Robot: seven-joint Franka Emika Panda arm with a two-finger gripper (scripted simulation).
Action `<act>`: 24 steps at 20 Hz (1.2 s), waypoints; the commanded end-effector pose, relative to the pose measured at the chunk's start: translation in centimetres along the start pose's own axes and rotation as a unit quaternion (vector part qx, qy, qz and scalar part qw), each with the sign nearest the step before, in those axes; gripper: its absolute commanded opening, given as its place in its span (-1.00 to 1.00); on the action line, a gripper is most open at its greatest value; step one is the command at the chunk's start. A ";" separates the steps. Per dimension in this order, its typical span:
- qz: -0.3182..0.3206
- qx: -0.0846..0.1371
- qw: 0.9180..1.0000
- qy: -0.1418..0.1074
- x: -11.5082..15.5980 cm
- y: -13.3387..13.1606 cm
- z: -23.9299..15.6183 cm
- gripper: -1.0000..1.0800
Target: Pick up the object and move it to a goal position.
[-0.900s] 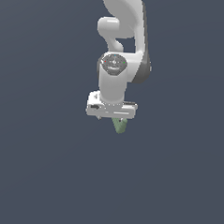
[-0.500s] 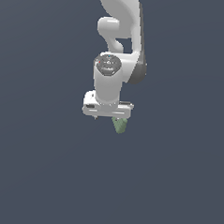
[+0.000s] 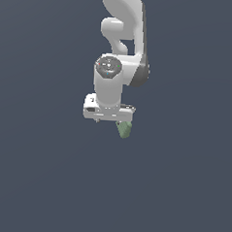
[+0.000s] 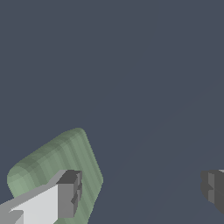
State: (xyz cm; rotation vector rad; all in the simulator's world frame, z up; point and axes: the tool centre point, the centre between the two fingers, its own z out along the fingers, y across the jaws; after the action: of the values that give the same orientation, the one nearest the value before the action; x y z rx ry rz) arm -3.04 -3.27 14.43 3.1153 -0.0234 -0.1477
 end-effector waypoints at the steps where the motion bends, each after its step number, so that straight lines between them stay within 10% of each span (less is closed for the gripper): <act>1: -0.007 0.000 1.000 0.002 -0.2 -0.3 0.0 0.92; 24: -0.170 0.003 0.984 0.048 -5.4 -7.2 0.2 0.92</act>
State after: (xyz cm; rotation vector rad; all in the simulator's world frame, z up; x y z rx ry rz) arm -8.18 3.90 14.58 3.1014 0.5006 -0.0040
